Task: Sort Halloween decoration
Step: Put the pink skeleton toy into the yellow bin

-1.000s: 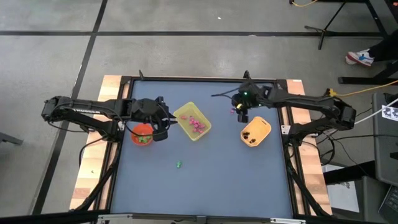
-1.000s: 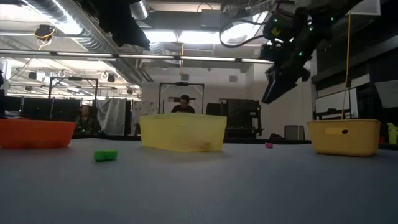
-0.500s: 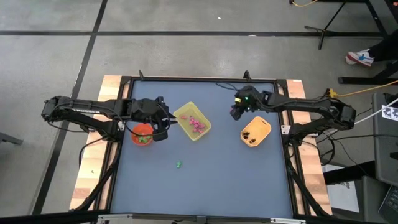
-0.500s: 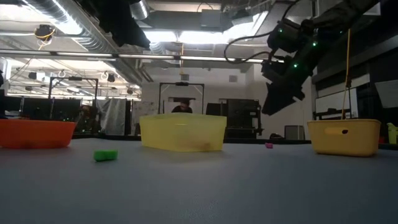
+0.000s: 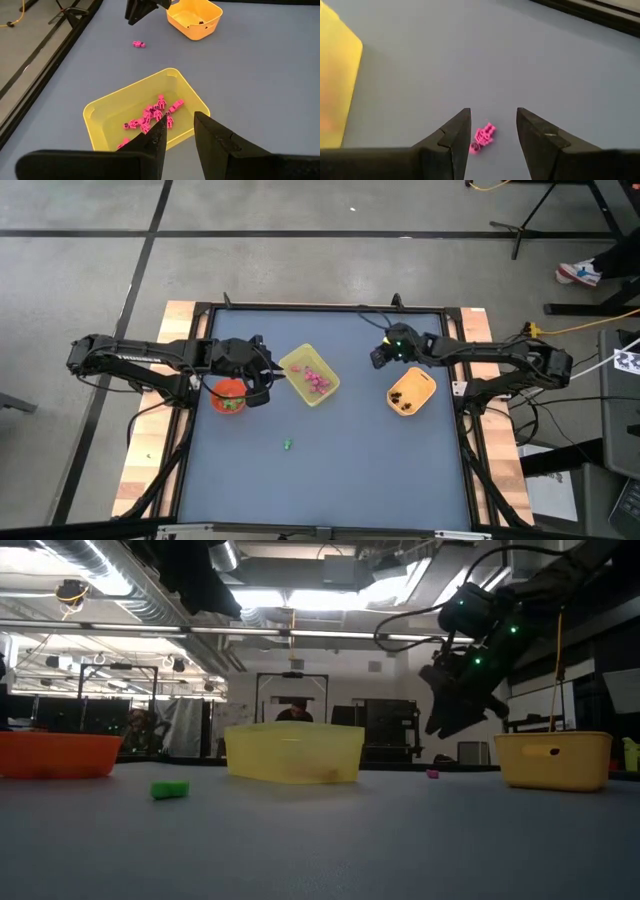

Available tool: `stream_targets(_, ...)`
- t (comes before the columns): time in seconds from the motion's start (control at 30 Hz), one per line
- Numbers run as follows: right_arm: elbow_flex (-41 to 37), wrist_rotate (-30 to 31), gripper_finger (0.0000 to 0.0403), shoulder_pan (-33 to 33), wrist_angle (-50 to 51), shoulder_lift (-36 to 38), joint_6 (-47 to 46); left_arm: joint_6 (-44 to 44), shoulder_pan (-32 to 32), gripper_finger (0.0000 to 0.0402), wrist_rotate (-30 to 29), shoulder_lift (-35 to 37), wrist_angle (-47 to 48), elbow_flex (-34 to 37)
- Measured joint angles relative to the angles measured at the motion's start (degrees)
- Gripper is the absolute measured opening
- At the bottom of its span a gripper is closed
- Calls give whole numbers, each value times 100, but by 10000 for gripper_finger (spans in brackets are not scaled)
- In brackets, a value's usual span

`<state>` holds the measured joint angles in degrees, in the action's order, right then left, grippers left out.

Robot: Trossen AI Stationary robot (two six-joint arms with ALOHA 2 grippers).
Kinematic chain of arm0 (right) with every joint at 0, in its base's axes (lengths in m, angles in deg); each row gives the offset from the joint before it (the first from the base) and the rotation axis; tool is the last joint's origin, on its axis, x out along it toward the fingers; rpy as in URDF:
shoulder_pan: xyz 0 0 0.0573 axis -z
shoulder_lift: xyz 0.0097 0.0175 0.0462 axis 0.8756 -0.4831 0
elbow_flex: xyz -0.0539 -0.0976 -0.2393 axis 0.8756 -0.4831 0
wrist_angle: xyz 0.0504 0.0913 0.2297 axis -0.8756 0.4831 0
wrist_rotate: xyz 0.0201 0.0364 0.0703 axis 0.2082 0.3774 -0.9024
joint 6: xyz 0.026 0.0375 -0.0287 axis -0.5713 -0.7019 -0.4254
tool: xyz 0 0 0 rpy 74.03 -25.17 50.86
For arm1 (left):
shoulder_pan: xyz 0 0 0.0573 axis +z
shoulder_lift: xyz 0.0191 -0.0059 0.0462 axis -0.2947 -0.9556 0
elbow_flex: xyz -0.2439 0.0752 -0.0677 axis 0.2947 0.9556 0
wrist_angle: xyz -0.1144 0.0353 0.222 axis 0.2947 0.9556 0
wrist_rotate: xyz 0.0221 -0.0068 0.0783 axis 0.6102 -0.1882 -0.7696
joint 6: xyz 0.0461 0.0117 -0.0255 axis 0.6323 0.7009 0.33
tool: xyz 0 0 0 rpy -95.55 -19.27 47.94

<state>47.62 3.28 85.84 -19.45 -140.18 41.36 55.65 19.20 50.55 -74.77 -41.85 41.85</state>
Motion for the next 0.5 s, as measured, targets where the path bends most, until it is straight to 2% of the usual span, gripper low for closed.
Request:
stream_targets(0.27,-299,153,156,-53,-548,-1,-148,7,0,82,2,0,0,0)
stream_targets(0.5,-461,887,156,-520,-788,-60,-197,0,0,82,2,0,0,2)
